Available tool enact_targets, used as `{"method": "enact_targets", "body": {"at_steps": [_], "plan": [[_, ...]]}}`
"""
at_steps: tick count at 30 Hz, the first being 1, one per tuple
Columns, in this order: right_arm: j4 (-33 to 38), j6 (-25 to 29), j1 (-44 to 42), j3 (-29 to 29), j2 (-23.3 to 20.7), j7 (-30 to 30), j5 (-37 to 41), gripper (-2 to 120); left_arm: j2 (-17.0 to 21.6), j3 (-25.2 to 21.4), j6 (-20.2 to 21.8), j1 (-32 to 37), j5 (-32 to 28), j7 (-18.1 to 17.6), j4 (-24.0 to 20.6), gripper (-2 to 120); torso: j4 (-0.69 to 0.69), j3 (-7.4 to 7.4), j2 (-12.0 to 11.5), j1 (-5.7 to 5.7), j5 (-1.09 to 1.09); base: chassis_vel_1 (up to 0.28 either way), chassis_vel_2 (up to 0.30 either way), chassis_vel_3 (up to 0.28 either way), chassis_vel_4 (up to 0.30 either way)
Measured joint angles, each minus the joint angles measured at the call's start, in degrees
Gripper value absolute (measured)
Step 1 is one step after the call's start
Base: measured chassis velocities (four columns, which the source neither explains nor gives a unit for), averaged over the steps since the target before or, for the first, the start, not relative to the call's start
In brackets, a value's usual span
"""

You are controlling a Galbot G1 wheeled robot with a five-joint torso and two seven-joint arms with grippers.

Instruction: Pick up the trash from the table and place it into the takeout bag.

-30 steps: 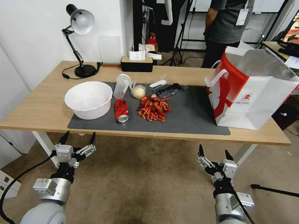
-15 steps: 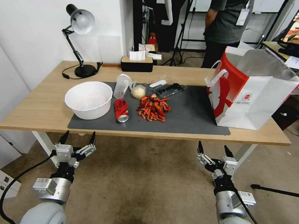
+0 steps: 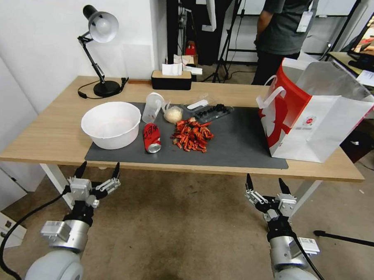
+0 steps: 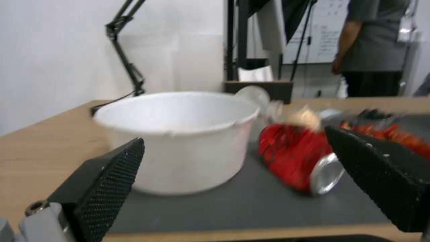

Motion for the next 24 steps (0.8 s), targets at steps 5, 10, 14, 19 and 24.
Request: {"method": "enact_targets", "body": {"at_steps": [5, 10, 14, 19, 24], "plan": [[0.05, -0.04, -0.09, 0.11, -0.26, -0.16, -0.04, 100, 8.04, 3.84, 5.44, -6.63, -14.15, -3.60, -2.98, 100, -0.01, 0.00, 0.00, 0.00, -0.01, 0.000, 0.000, 0.000, 0.000], [-0.94, -0.47, 2.81, -1.42, -1.91, -0.16, 0.71, 100, 18.98, 4.22, 8.42, -10.38, -27.82, -7.47, -7.19, 100, 0.05, 0.00, 0.00, 0.00, 0.01, 0.000, 0.000, 0.000, 0.000], [-1.34, -0.78, 4.09, -2.04, -2.60, -0.15, 1.29, 100, 22.44, 4.78, 12.06, -13.26, -29.25, -10.71, -8.29, 100, -0.05, 0.00, 0.00, 0.01, -0.02, 0.000, 0.000, 0.000, 0.000], [-1.97, -1.55, 6.99, -3.70, -4.29, -0.02, 2.42, 100, 26.47, 7.50, 19.88, -20.51, -33.18, -17.24, -9.07, 100, 0.06, 0.00, 0.00, 0.01, 0.01, 0.000, 0.000, 0.000, 0.000], [-1.96, -1.66, 6.68, -3.56, -4.35, -0.01, 2.45, 100, 28.46, 13.88, 21.94, -27.92, -35.14, -18.71, -6.83, 100, -0.04, 0.01, 0.00, 0.01, -0.01, 0.000, 0.000, 0.000, 0.000]]}}
